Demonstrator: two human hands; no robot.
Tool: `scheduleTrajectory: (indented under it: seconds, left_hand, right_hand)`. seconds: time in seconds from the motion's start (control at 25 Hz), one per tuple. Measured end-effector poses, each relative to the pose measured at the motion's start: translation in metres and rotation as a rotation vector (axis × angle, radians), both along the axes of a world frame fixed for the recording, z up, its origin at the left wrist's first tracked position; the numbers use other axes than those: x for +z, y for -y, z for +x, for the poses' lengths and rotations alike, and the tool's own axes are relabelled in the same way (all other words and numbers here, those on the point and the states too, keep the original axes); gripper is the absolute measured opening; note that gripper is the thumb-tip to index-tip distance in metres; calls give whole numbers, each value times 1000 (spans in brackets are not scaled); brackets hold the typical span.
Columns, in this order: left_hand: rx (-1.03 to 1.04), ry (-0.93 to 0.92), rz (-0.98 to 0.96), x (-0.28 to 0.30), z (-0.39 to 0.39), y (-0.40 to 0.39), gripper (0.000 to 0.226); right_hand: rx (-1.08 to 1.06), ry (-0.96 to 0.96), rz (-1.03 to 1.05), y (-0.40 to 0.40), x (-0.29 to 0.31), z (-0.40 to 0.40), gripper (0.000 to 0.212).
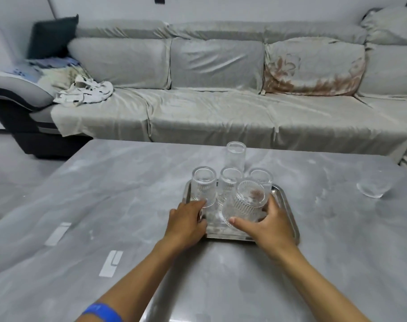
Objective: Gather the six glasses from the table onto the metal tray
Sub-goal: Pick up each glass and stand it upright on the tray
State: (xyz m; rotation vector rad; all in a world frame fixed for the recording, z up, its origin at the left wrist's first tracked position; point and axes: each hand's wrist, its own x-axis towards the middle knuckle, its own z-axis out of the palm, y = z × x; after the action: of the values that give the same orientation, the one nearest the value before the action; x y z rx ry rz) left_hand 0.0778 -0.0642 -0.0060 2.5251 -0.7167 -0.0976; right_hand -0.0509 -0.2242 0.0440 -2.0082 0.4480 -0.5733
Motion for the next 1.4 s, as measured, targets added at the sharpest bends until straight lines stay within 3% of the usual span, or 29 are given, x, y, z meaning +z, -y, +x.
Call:
scheduleTrajectory:
  seconds: [0.2,0.36,0.52,0.6,0.76,0.96,1.16,1.28,1.4]
  left_hand:
    - [-33,-29,-192,0,3,-15,47]
    - [209,-86,-371,-1,15,-36,34]
    - [265,-281,-351,-3,18,-50,30]
    - [231,-291,-361,0,17,-48,25]
    - [230,-300,-383,-2,21,-49,39]
    - [232,-313,-369,-5,20,-48,22]
    - [267,-357,-373,-3,18,-48,27]
    - [304,-416,-426,2,25,-45,23]
    - [307,-391,-426,4,35,-38,21]
  right_hand:
    - [14,-56,57,-13,-15,13,68]
    - [61,-105,7,-30,-21,35,68]
    - [64,-102,-111,-43,-29,62,74]
    - [57,-124,-121,-45,-33,70,79]
    - [73,-163,-148,-50,-45,76,82]
    - [39,-167,-106,-54,-50,76,80]
    - [183,-218,-23,-49,-41,67,89]
    - [161,-140,-19,-19,-10,64,61]
    - [-37,-7,-214,25,37,97,30]
